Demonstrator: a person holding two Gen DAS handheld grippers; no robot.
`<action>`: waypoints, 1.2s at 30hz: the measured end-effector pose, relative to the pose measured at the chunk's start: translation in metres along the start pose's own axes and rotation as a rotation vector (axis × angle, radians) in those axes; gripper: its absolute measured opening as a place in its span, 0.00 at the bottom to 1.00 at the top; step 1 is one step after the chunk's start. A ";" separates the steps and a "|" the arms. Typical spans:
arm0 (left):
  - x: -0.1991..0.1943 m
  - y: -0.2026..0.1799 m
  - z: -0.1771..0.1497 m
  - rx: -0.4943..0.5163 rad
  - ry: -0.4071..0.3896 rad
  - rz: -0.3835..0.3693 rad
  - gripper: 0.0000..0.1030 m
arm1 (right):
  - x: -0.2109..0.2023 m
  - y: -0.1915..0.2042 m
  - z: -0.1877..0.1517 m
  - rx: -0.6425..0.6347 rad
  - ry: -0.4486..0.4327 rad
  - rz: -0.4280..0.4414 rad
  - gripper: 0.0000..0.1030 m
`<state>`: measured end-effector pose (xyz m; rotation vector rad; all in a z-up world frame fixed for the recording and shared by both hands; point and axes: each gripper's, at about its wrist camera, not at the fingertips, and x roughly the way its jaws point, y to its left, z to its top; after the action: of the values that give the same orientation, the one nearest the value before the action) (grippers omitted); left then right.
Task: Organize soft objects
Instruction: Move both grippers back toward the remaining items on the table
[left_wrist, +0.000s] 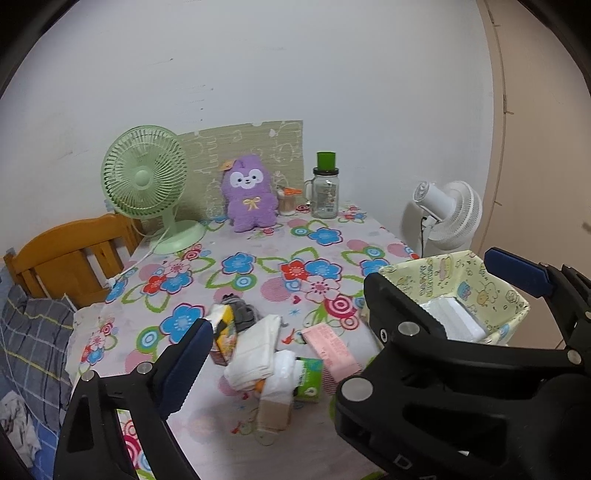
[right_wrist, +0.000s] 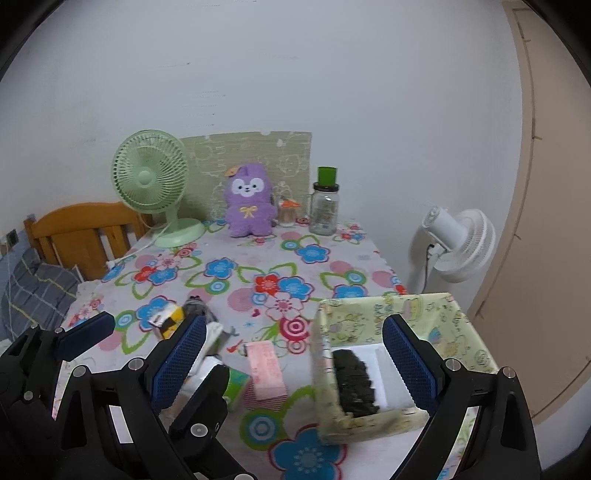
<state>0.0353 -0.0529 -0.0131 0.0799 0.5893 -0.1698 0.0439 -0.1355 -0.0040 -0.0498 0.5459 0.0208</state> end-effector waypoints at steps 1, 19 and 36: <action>-0.001 0.003 -0.001 -0.001 0.000 0.005 0.90 | 0.001 0.004 0.000 -0.001 0.002 0.007 0.95; 0.014 0.043 -0.015 -0.029 0.032 0.013 0.77 | 0.031 0.039 -0.009 -0.031 0.044 0.060 0.92; 0.054 0.066 -0.037 -0.056 0.134 0.033 0.67 | 0.079 0.059 -0.031 -0.054 0.154 0.090 0.83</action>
<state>0.0715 0.0095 -0.0727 0.0470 0.7257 -0.1164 0.0935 -0.0777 -0.0736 -0.0800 0.7011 0.1199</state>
